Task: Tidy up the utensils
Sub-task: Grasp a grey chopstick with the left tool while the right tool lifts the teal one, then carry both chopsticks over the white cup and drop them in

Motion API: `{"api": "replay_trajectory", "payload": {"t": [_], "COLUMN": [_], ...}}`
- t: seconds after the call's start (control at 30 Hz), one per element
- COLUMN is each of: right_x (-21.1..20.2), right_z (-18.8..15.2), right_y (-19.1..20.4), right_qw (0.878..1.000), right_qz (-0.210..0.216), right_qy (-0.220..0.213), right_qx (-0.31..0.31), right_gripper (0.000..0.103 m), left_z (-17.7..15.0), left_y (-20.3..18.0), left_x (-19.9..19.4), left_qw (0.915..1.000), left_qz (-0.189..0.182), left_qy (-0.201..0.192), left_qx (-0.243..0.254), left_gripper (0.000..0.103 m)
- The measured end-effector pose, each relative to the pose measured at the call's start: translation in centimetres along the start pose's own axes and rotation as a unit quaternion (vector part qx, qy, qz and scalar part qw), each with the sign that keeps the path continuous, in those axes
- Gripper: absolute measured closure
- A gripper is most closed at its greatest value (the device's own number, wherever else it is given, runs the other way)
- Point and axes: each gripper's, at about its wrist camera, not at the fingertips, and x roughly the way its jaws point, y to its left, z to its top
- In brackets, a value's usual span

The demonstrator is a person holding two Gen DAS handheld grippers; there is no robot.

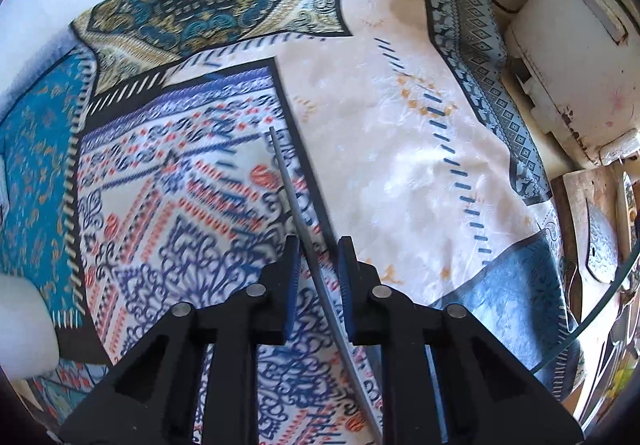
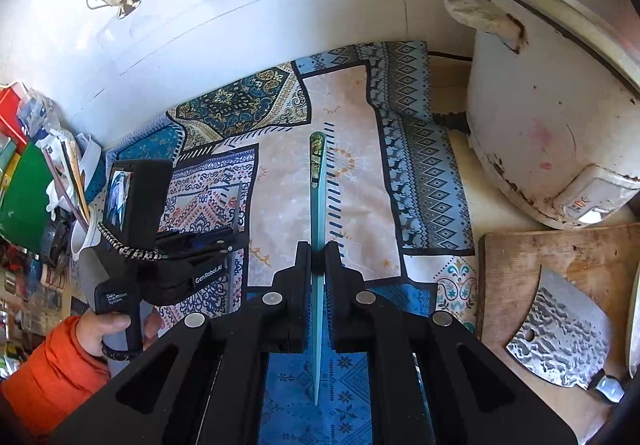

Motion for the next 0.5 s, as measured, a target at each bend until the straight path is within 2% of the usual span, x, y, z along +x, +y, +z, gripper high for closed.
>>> {"api": "replay_trajectory", "payload": {"t": [0.17,0.2,0.23,0.27,0.5], "right_x": [-0.3,-0.4,-0.5,-0.6,-1.9], "right_z": [0.0,0.0,-0.1,-0.1,-0.4], "right_y": [-0.4,-0.3,-0.3,-0.2,0.5], "right_qw": [1.000,1.000,1.000,1.000,1.000], "right_qz": [0.002,0.003,0.003,0.003,0.010], "right_qy": [-0.003,-0.004,-0.004,-0.005,-0.021], "right_qx": [0.009,0.009,0.009,0.007,0.004], "right_gripper": [0.097,0.097,0.097,0.097,0.097], "left_z": [0.0,0.1,0.3,0.5,0.2], "left_y": [-2.5,-2.8,-3.1,-3.2,-2.4], "left_x": [0.5,0.7,0.9,1.0,-0.1], "left_qw": [0.9978,0.9977,0.9980,0.9982,0.9997], "left_qz": [0.057,0.059,0.056,0.055,0.024], "left_qy": [-0.007,-0.009,-0.008,-0.007,0.005], "left_qx": [0.032,0.031,0.027,0.022,0.005], "left_gripper": [0.083,0.084,0.088,0.097,0.100]}}
